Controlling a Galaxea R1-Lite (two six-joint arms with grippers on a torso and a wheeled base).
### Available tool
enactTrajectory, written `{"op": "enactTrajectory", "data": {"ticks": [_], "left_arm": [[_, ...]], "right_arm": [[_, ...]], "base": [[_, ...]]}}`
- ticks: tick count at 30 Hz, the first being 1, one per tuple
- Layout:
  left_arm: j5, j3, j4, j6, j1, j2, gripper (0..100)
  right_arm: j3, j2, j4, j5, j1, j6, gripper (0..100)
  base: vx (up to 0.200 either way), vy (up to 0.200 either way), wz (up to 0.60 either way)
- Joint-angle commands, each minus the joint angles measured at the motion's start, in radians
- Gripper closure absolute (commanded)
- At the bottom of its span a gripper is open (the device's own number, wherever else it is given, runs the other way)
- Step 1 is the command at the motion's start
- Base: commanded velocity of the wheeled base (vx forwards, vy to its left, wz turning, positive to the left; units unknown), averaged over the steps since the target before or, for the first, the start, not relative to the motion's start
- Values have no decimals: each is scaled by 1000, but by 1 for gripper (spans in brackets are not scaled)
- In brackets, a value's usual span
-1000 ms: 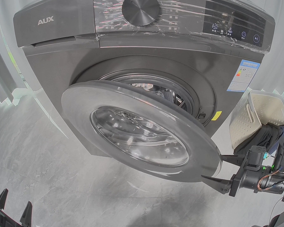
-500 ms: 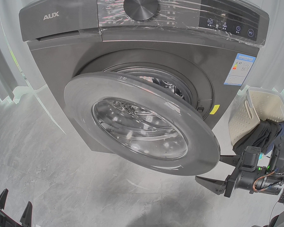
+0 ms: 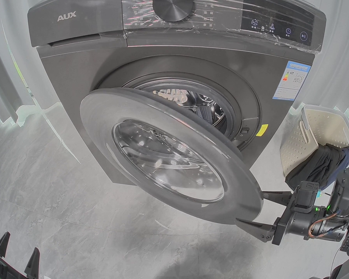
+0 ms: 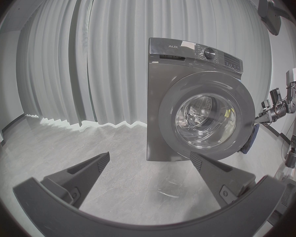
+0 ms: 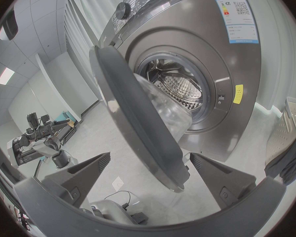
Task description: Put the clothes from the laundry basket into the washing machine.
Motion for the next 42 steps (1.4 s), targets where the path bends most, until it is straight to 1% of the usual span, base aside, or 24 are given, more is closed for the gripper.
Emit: {"op": "enactTrajectory", "data": {"ticks": [1, 2, 8, 11, 14, 16, 19, 21, 26, 30, 32, 36, 38, 42], "left_arm": [[0, 15, 0, 0, 0, -18, 0], [0, 15, 0, 0, 0, -18, 0], [0, 15, 0, 0, 0, -18, 0], [0, 15, 0, 0, 0, -18, 0], [0, 15, 0, 0, 0, -18, 0], [0, 16, 0, 0, 0, -18, 0], [0, 15, 0, 0, 0, -18, 0], [0, 15, 0, 0, 0, -18, 0], [0, 15, 0, 0, 0, -18, 0], [0, 15, 0, 0, 0, -18, 0], [0, 15, 0, 0, 0, -18, 0], [0, 15, 0, 0, 0, -18, 0], [0, 15, 0, 0, 0, -18, 0], [0, 16, 0, 0, 0, -18, 0]], "right_arm": [[-19, 21, -18, -1, -27, -1, 0], [-22, 36, -33, -1, -39, -1, 0], [-11, 62, -71, -1, -28, -1, 0], [-10, 62, -70, 1, -22, 1, 0], [18, 56, -71, 3, 19, 1, 0], [23, 53, -71, 3, 34, 1, 0], [33, 46, -71, 3, 76, 2, 0], [32, 41, -71, 3, 74, 1, 0], [9, 44, -73, -1, 45, -1, 0], [-13, 58, -93, -1, -2, -1, 0], [-10, 67, -101, -1, -1, -1, 0], [-6, 81, -111, -1, 10, -1, 0], [-6, 101, -128, -1, 42, 1, 0], [-2, 151, -188, -2, 67, 4, 0]], "base": [[0, 0, 0], [0, 0, 0], [-200, 0, 0], [0, 0, 0], [0, 0, 0], [0, 0, 0], [0, 0, 0], [0, 0, 0], [0, 0, 0], [-200, 0, 0], [-200, 0, 0], [0, 0, 0], [0, 0, 0], [0, 0, 0]]}}
